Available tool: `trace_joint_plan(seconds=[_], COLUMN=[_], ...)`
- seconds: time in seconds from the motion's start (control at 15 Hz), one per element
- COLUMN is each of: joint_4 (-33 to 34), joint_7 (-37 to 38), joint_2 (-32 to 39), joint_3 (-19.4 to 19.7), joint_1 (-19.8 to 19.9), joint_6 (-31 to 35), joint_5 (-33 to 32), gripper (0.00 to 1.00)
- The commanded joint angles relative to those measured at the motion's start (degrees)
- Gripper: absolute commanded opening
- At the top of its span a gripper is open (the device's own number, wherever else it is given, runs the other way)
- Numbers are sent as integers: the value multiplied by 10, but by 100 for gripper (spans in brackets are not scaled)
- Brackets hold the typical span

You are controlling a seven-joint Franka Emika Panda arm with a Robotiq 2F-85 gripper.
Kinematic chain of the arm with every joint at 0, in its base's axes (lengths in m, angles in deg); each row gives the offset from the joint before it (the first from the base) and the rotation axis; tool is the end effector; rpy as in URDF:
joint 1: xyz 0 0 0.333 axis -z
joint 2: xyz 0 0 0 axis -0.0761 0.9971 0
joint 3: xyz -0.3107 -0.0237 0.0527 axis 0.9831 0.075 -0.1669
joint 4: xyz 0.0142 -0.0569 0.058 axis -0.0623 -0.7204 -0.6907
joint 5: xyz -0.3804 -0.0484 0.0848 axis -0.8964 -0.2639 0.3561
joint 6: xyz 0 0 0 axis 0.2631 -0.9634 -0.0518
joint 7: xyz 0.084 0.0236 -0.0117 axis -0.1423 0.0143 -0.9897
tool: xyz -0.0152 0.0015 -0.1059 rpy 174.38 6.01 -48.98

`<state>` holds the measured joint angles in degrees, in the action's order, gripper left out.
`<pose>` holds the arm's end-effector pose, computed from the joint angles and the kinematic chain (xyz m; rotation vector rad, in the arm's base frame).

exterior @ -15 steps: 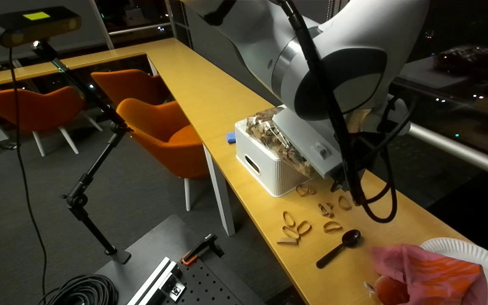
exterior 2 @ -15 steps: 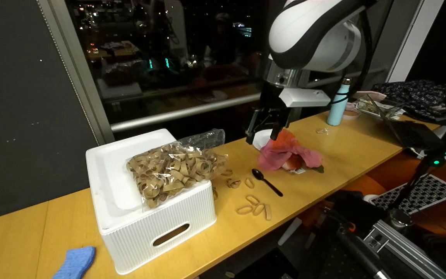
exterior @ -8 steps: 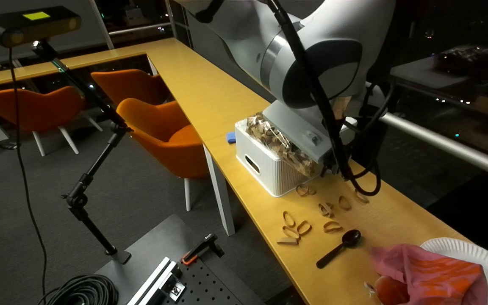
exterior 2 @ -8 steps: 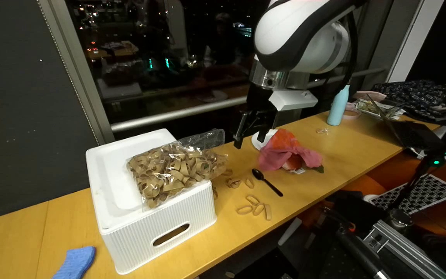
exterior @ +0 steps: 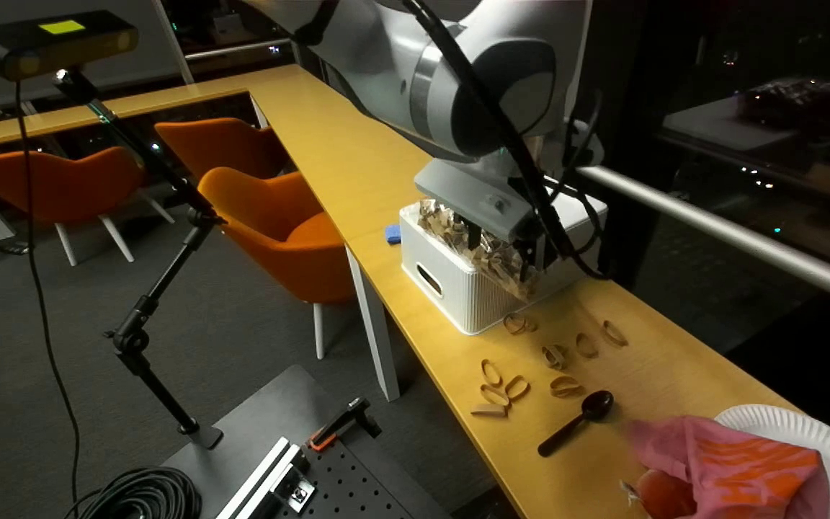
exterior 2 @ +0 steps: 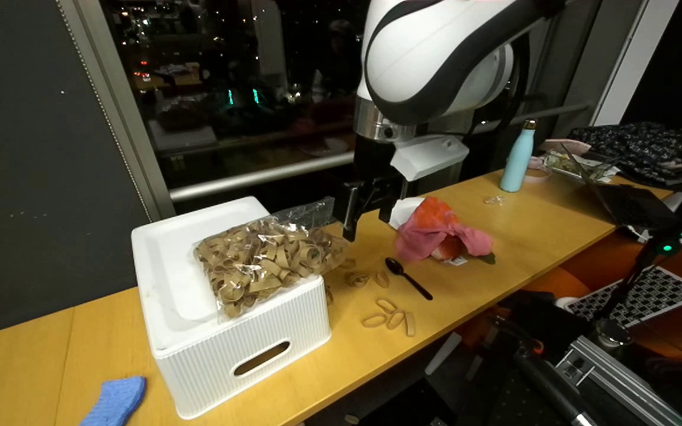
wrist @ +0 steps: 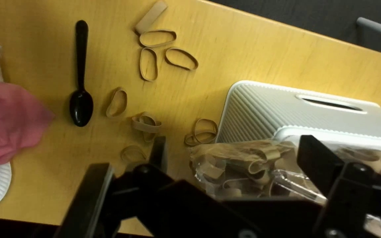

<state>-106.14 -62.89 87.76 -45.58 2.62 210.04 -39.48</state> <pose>0.5644 0.0295 0.3531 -3.0698 0.0468 -0.0924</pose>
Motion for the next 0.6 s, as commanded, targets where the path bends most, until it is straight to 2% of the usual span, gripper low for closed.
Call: trace_joint_plan(seconds=[0.0,0.2,0.33,0.53], joint_4=[-13,9,23,55], joint_7=[61,41,7,-97], joint_2=[-57,-69,-62,-44], joint_3=[-8,-22,-30,-38], joint_1=[-29,-37,-39,-39], joint_6=[-64,-75,-65,-83], joint_5=[-117,-159,-149,-115], gripper=[100,100,100,100])
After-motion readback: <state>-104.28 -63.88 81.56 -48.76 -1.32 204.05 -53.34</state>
